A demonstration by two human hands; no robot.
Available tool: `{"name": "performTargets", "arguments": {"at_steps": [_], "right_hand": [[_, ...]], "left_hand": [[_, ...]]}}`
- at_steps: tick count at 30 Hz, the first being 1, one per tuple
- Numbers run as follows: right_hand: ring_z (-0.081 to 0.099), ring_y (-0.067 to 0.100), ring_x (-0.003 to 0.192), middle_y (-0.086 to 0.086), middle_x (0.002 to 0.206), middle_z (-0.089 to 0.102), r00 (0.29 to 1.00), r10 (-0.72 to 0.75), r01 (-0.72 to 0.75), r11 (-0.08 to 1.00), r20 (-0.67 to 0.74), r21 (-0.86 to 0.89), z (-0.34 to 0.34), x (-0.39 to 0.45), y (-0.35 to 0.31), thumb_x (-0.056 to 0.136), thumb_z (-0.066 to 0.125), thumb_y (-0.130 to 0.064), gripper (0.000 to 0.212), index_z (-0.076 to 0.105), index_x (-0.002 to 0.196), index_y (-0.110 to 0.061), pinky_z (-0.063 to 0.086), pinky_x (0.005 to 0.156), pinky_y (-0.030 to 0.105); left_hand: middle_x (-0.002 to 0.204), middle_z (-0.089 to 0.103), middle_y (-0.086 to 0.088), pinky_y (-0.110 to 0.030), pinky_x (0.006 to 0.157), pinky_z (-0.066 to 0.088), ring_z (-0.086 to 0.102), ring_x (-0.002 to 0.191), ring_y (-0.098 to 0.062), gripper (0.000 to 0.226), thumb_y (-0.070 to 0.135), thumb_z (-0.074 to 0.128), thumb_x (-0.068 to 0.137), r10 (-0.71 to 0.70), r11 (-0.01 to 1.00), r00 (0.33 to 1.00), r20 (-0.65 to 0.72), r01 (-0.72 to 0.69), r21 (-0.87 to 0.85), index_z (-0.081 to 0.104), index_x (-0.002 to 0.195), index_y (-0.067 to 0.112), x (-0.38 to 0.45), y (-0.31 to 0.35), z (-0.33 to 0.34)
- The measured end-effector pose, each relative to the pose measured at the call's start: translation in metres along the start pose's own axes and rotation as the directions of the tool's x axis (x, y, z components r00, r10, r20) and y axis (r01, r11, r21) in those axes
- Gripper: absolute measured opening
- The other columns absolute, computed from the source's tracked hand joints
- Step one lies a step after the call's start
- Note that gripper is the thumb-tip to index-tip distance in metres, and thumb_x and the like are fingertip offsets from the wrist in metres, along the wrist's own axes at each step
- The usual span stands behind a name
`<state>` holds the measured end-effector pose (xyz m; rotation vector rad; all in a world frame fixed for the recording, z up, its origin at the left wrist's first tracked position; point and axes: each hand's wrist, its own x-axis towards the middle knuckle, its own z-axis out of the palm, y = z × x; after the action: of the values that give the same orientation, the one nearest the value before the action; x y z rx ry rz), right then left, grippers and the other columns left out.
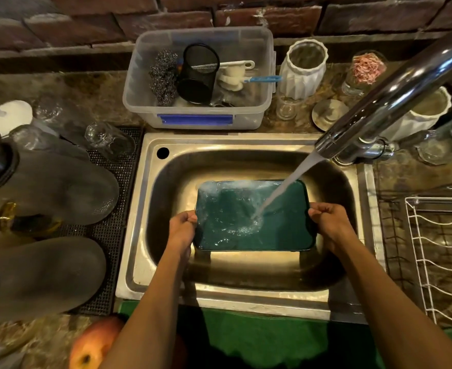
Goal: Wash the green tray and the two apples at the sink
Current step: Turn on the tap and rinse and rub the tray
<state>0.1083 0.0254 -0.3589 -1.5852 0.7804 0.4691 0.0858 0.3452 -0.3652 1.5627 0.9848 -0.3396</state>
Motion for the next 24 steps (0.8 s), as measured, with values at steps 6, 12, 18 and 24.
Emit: {"name": "performTargets", "arguments": {"at_steps": [6,12,18,24], "right_hand": [[0.063,0.019,0.067,0.01,0.079,0.068,0.997,0.079,-0.078,0.996,-0.011,0.052,0.002,-0.002,0.018,0.098,0.047,0.002,0.021,0.068,0.096,-0.004,0.051,0.051,0.026],[0.063,0.025,0.071,0.014,0.081,0.068,0.992,0.123,-0.124,0.985,0.011,0.117,0.013,0.001,0.026,0.097,0.048,0.003,0.021,0.068,0.096,-0.001,0.054,0.069,0.038],[0.066,0.033,0.08,0.016,0.086,0.069,0.99,0.143,-0.143,0.989,0.007,0.03,0.011,-0.003,0.025,0.086,0.055,0.009,0.026,0.071,0.082,-0.011,0.058,0.065,0.043],[0.065,0.025,0.08,0.011,0.089,0.069,1.0,0.009,-0.009,0.999,0.0,0.046,0.013,-0.012,0.006,0.095,0.049,-0.001,0.03,0.072,0.083,-0.017,0.057,0.061,0.036]], "left_hand": [[0.074,0.062,-0.002,-0.022,0.063,0.045,0.054,0.069,-0.01,0.034,-0.007,0.042,0.098,0.058,0.998,0.998,0.019,-0.058,-0.006,0.066,0.082,0.009,-0.009,0.008,-0.001],[0.093,0.069,-0.009,-0.026,0.075,0.051,0.063,0.085,-0.016,0.029,-0.007,0.04,0.099,0.122,0.992,0.992,0.02,-0.121,-0.045,0.068,0.105,-0.001,-0.026,0.036,-0.008],[0.1,0.072,-0.01,-0.042,0.089,0.053,0.065,0.099,-0.024,0.03,-0.004,0.042,0.098,0.169,0.985,0.985,0.015,-0.169,-0.031,0.071,0.104,0.003,-0.032,0.046,-0.012],[0.108,0.071,-0.02,-0.047,0.093,0.053,0.065,0.104,-0.029,0.03,-0.003,0.04,0.096,0.163,0.986,0.987,0.001,-0.163,-0.038,0.068,0.104,0.003,-0.027,0.042,-0.016]]}}
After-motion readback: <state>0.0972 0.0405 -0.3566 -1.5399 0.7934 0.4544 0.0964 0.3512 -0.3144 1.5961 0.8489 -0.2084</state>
